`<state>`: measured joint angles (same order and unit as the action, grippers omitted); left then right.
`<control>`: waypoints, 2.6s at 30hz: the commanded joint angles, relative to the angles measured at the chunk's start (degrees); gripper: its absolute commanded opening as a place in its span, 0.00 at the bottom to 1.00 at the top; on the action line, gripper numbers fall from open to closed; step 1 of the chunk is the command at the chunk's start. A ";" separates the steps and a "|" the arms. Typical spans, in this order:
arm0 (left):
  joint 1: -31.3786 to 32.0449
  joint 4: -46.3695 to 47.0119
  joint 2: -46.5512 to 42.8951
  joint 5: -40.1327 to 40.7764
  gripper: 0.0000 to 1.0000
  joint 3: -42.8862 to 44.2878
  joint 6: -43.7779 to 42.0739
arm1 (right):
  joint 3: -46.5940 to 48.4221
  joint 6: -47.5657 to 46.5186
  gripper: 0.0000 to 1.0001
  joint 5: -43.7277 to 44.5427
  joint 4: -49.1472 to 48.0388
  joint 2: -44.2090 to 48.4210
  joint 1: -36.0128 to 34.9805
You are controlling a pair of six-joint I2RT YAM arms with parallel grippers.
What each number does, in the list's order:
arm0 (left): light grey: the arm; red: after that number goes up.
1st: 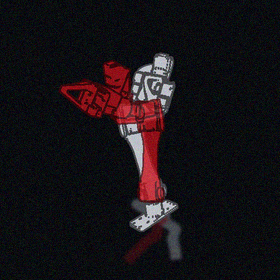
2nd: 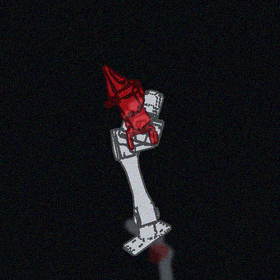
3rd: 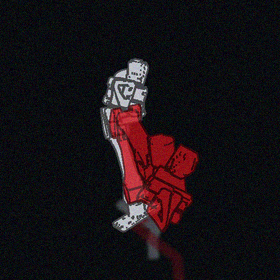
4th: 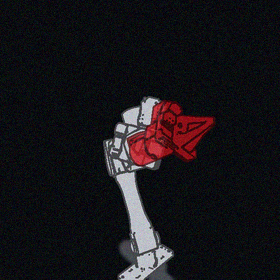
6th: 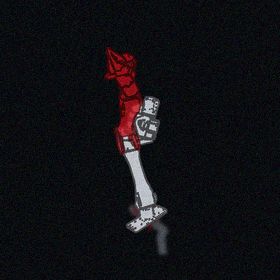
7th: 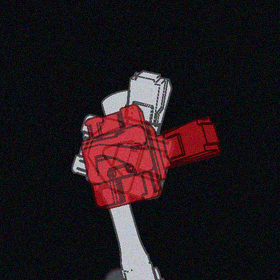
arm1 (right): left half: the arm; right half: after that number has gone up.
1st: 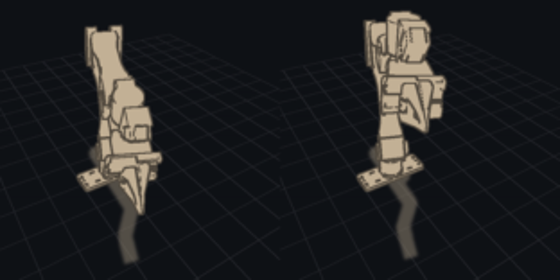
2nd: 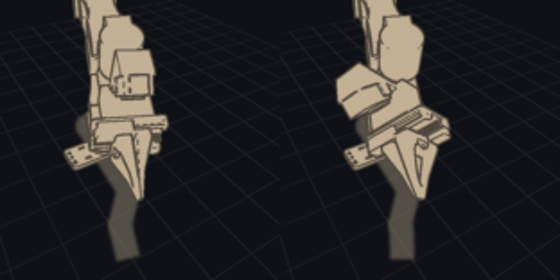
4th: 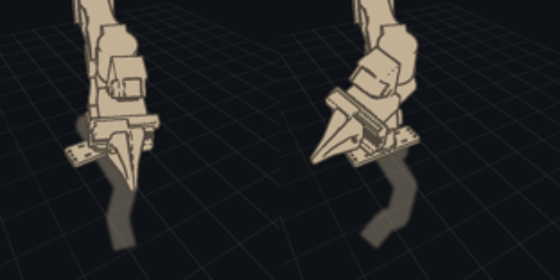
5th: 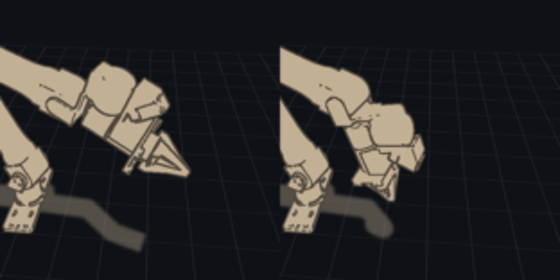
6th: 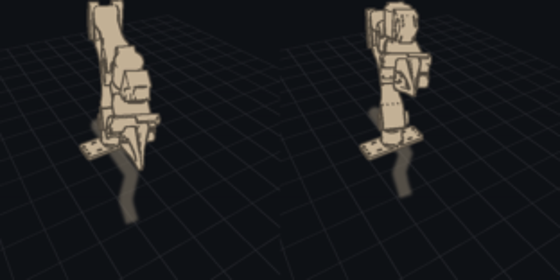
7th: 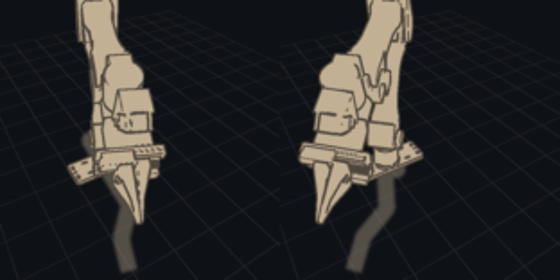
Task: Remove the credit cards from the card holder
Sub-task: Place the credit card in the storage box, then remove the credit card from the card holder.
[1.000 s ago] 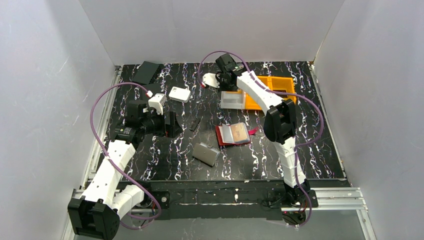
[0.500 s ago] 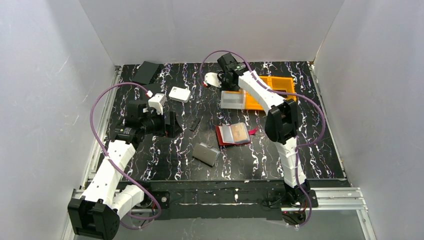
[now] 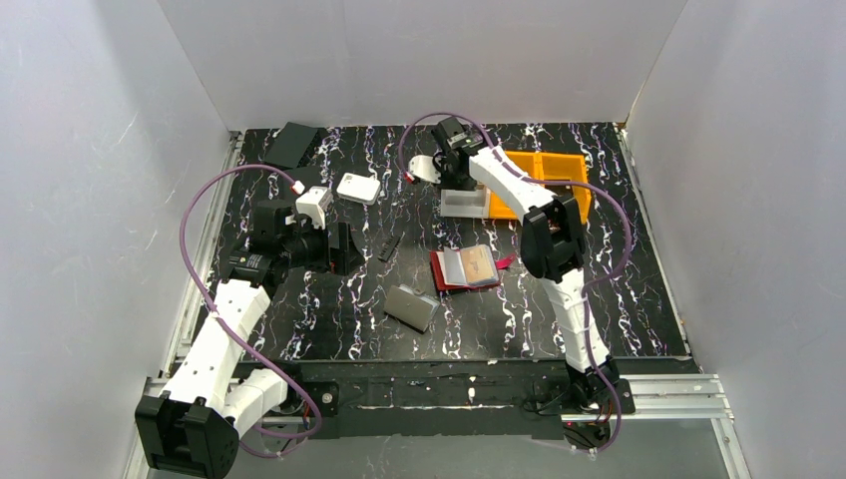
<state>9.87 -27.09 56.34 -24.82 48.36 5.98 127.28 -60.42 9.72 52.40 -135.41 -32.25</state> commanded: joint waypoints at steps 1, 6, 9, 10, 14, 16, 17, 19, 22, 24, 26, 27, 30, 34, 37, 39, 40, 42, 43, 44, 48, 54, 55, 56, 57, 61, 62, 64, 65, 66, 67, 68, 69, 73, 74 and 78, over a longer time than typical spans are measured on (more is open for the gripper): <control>-0.29 -0.42 -0.70 -0.25 0.98 -0.57 -0.70 | 2.88 -0.44 0.06 -0.77 -1.11 -1.52 0.55; -0.33 -0.42 -0.37 -0.32 0.98 -0.55 -0.69 | 2.88 -0.37 0.08 -1.56 -2.18 -2.75 1.02; -0.24 -0.42 -0.19 -0.28 0.98 -0.56 -0.66 | 2.92 -0.39 0.10 -1.89 -2.76 -3.25 1.30; -0.28 -0.42 -0.07 -0.31 0.98 -0.56 -0.63 | 2.89 -0.33 0.11 -2.09 -2.99 -3.39 1.43; -0.29 -0.42 0.26 -0.20 0.98 -0.48 -0.70 | 2.95 -0.34 0.13 -2.88 -3.51 -3.85 1.65; -0.29 -0.42 0.39 -0.22 0.98 -0.47 -0.65 | 2.97 -0.31 0.13 -3.14 -3.87 -4.04 1.75; -0.29 -0.41 0.44 -0.23 0.98 -0.46 -0.64 | 2.97 -0.19 0.14 -3.25 -4.02 -4.19 1.75; -0.29 -0.49 0.59 -0.23 0.98 -0.46 -0.69 | 3.05 -0.21 0.15 -3.29 -4.30 -4.39 1.84; -0.29 -0.51 0.72 -0.23 0.98 -0.46 -0.66 | 3.15 -0.09 0.18 -3.21 -4.66 -4.67 1.92; -0.29 -0.51 0.80 -0.23 0.98 -0.46 -0.64 | 3.18 -0.13 0.19 -3.13 -4.97 -4.68 1.93; -0.29 -0.51 0.90 -0.17 0.98 -0.46 -0.66 | 3.15 -0.04 0.21 -2.82 -5.42 -4.60 1.93; -0.27 -0.51 0.88 -0.22 0.98 -0.46 -0.70 | 3.15 0.02 0.22 -2.60 -5.73 -4.53 1.93; -0.29 -0.51 1.03 -0.32 0.98 -0.37 -0.60 | 2.93 0.59 0.28 -0.59 -8.36 -4.14 2.06; -0.29 -0.51 1.08 -0.47 0.98 -0.38 -0.57 | 2.21 2.35 0.40 2.55 -13.67 -2.96 2.36; -0.29 -0.51 1.09 -0.57 0.98 -0.41 -0.53 | 2.09 3.21 0.44 5.61 -17.32 -2.35 2.37; -0.29 -0.45 1.11 -0.66 0.98 -0.37 -0.53 | 1.65 3.93 0.47 8.25 -20.36 -1.91 2.37; -0.29 -0.48 1.09 -0.67 0.98 -0.43 -0.46 | 1.45 4.03 0.49 9.38 -21.72 -1.83 2.37; -0.29 -0.50 1.11 -0.73 0.98 -0.42 -0.41 | 1.39 4.68 0.52 11.37 -23.39 -1.64 2.37; -0.29 -0.46 1.06 -0.82 0.98 -0.38 -0.37 | 1.39 5.04 0.53 11.77 -23.83 -1.27 2.37; -0.29 -0.42 1.05 -0.90 0.98 -0.39 -0.29 | 1.39 5.52 0.54 11.81 -23.89 -0.76 2.37; -0.29 0.58 1.01 -1.27 0.98 -0.60 2.28 | 0.76 8.61 0.60 9.84 -22.15 2.55 2.37; -0.78 1.82 4.30 -4.75 0.98 -0.64 9.13 | -9.07 19.39 0.77 -1.48 -18.10 16.93 2.69; -0.83 3.60 4.46 -7.46 0.98 -1.23 11.04 | -12.54 21.69 0.79 -5.54 -17.68 20.21 3.09; -0.90 5.52 4.63 -10.25 0.98 -1.77 13.08 | -16.04 23.74 0.81 -10.19 -17.44 23.99 4.07; -0.90 7.43 4.93 -12.95 0.98 -2.13 15.34 | -20.43 25.92 0.85 -15.70 -17.49 27.51 5.02; 1.19 14.34 4.57 -18.22 0.98 -2.67 25.34 | -39.69 33.99 0.91 -38.71 -19.13 42.24 12.60; 3.14 15.38 4.05 -17.19 0.98 -2.61 26.60 | -43.74 35.93 0.91 -43.96 -19.50 44.75 14.99; 8.68 16.55 3.86 -13.56 0.98 -1.94 28.31 | -51.76 40.11 0.91 -51.24 -21.55 48.71 19.13; 11.72 17.26 4.28 -11.85 0.98 -1.39 29.20 | -55.40 42.39 0.90 -53.41 -23.13 50.17 20.81; 14.51 18.40 5.12 -10.34 0.97 -0.96 30.54 | -58.96 43.72 0.89 -55.37 -24.89 51.52 22.32; 17.24 19.71 6.28 -8.98 0.96 -0.65 31.83 | -62.11 45.46 0.88 -56.77 -27.09 52.66 23.59; 19.77 21.05 7.50 -7.32 0.94 -0.25 33.09 | -65.47 48.37 0.88 -57.40 -31.56 53.73 24.81; 22.03 22.19 8.98 -5.62 0.93 0.22 34.07 | -68.13 51.12 0.87 -58.59 -34.98 54.62 26.05; 29.58 23.70 16.32 1.61 0.91 4.21 36.91 | -75.77 59.93 0.76 -58.42 -44.38 56.35 28.68; 30.89 23.75 18.36 3.01 0.89 5.30 37.52 | -76.62 61.24 0.72 -58.11 -45.40 56.29 28.85; 34.64 23.21 26.12 9.60 0.82 9.70 38.74 | -80.64 65.60 0.53 -57.65 -51.28 56.09 28.93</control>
<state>41.67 -4.64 77.67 -24.32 53.49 42.13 48.60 -2.57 -45.28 13.23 -81.78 -3.53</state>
